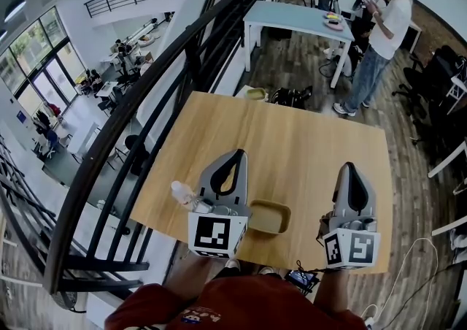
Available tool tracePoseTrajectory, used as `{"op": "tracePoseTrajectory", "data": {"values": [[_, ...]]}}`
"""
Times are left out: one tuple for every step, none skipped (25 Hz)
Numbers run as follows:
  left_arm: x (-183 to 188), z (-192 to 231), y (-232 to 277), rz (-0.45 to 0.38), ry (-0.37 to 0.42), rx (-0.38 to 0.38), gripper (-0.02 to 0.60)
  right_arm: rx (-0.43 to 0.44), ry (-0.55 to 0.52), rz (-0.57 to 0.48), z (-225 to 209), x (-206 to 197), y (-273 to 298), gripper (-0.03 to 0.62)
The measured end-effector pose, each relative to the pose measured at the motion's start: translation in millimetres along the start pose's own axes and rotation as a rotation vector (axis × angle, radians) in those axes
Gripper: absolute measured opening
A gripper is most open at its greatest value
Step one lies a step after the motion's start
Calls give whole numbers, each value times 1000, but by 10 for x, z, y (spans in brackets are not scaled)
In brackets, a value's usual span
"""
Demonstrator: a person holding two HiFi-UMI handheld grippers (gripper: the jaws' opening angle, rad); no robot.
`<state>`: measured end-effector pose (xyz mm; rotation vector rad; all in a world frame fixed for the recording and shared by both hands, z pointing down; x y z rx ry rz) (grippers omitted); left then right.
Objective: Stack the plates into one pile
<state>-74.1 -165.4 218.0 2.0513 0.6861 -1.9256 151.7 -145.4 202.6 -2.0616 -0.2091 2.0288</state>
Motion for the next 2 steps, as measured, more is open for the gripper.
{"op": "tracePoseTrajectory", "data": {"values": [[-20,7,-7,2,-1,1,6,-3,10,1,1,20,1,9],[-36,14,-14,3,-1,1,6,-6,20,2,3,41,2,9]]}}
Point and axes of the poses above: the fingertips, and each gripper's own axes: y forward along the fingers, z to its left, x out of its top, the point moved 2 cm from there along -y, backward along the fingers, and after that the axes turned 10 degrees about -x, right-handed, at the moved point
